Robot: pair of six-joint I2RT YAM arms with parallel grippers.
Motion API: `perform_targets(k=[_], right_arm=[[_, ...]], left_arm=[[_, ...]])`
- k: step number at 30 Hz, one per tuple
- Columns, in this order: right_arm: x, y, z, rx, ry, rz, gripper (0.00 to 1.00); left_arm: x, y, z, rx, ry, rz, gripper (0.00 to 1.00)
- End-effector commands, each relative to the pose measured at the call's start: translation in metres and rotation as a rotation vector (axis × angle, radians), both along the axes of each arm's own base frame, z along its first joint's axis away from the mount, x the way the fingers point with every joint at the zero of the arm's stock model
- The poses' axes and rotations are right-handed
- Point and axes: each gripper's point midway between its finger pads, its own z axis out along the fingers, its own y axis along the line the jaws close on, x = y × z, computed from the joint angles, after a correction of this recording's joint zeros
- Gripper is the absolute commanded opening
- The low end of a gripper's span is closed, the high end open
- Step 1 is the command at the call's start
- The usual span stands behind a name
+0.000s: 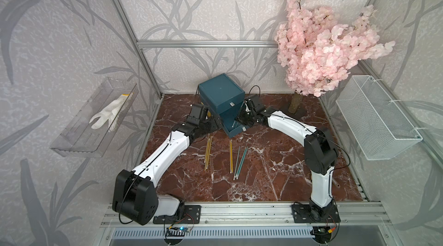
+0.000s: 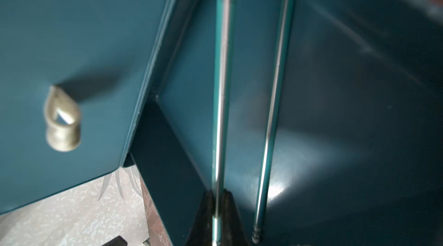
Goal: Please place the pencils in the drawer according to their color
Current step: Place the pencil in the drawer.
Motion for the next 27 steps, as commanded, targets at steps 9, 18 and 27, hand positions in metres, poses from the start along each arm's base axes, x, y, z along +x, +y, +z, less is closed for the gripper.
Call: perform_targets(k=[9,18,27], right_arm=[[-0.008,0.011,0.019,-0.017,-0.034,0.061,0.45],[-0.024,-0.003,0.058,-0.046,-0.112,0.074,0.48],[-0.091,-0.027,0.053,-0.175,-0.112,0.114,0.48]], left_arm=[[-0.002,0.002,0.0,-0.007,-0.008,0.0,1.0],[-0.005,0.005,-0.008,0.013,-0.002,-0.001,1.0],[-0.016,0.011,-0.017,0.045,0.009,-0.016,1.0]])
